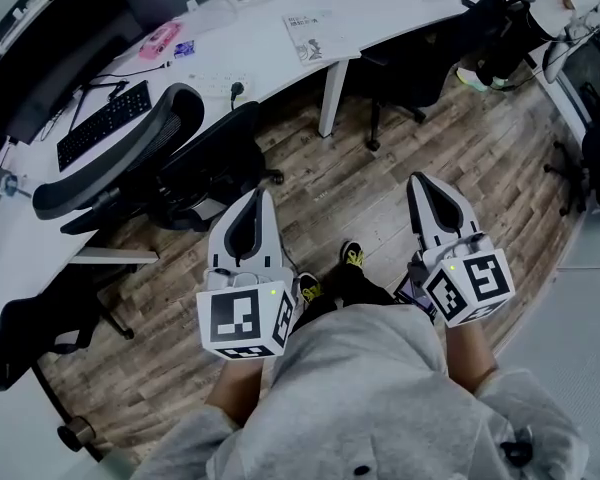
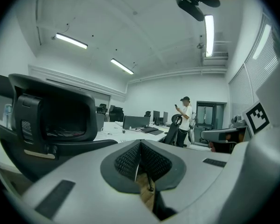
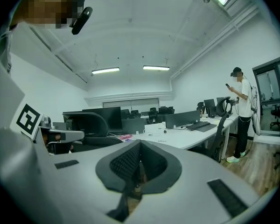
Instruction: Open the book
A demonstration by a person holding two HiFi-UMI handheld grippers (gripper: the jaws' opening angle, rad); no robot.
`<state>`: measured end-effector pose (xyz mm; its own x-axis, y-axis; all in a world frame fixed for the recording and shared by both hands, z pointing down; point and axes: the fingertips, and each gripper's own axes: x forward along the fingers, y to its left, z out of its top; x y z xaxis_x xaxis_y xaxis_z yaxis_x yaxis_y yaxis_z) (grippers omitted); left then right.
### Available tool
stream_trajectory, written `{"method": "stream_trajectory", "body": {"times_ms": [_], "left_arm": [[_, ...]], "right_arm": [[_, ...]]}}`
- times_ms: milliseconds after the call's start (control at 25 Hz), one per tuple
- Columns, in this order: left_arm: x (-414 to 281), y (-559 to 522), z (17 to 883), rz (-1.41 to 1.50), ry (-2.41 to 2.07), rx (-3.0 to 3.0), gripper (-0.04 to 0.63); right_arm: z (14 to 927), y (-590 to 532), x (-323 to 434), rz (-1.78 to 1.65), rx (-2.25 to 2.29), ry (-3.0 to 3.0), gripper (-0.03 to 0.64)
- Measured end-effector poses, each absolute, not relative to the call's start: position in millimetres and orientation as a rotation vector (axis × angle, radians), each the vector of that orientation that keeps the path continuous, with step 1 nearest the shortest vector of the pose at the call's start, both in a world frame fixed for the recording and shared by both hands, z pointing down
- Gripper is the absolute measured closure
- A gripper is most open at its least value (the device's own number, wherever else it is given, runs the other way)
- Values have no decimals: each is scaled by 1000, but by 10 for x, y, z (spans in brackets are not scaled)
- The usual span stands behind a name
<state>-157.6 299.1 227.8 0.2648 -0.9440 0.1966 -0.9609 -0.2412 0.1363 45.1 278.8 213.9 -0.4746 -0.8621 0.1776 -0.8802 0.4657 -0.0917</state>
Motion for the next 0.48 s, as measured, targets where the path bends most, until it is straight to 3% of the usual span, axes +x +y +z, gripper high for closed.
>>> {"method": "stream_trajectory", "body": {"times_ms": [480], "left_arm": [[-1608,3025,2254,108,-1787,2304,586]], "right_arm": [[2143,2787,354,261,1517,-2630,591]]}}
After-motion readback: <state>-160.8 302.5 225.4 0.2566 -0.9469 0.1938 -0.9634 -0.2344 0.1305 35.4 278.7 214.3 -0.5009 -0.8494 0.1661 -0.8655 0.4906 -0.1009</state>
